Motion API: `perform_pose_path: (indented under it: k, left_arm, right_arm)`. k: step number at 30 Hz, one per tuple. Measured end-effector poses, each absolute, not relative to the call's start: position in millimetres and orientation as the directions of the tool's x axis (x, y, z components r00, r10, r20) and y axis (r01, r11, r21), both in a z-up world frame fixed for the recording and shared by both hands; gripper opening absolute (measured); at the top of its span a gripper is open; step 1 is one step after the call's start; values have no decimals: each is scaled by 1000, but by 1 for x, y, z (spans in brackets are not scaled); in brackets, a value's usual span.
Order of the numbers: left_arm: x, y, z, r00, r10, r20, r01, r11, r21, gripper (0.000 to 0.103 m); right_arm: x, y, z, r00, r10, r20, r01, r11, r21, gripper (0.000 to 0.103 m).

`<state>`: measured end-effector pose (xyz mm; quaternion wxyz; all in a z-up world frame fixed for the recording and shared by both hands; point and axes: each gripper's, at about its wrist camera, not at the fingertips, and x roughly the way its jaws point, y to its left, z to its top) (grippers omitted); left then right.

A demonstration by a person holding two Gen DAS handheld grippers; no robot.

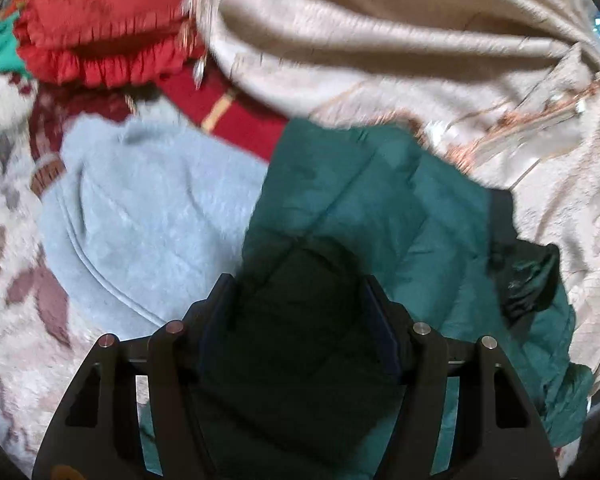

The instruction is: Fold large clothes

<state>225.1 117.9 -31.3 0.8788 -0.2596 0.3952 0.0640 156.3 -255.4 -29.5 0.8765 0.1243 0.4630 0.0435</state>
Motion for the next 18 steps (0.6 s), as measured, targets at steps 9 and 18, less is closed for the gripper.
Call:
perform_pose_path:
  k: [9, 18]
  left_arm:
    - [228, 103, -31, 671, -65, -738, -307, 882, -357, 66]
    - [237, 92, -41, 649, -41, -760, -270, 921, -280, 66]
  right_arm:
    - [152, -279, -25, 603, 61, -795, 130, 976, 174, 94]
    - [165, -267, -38, 604, 40, -796, 86, 990, 115, 103]
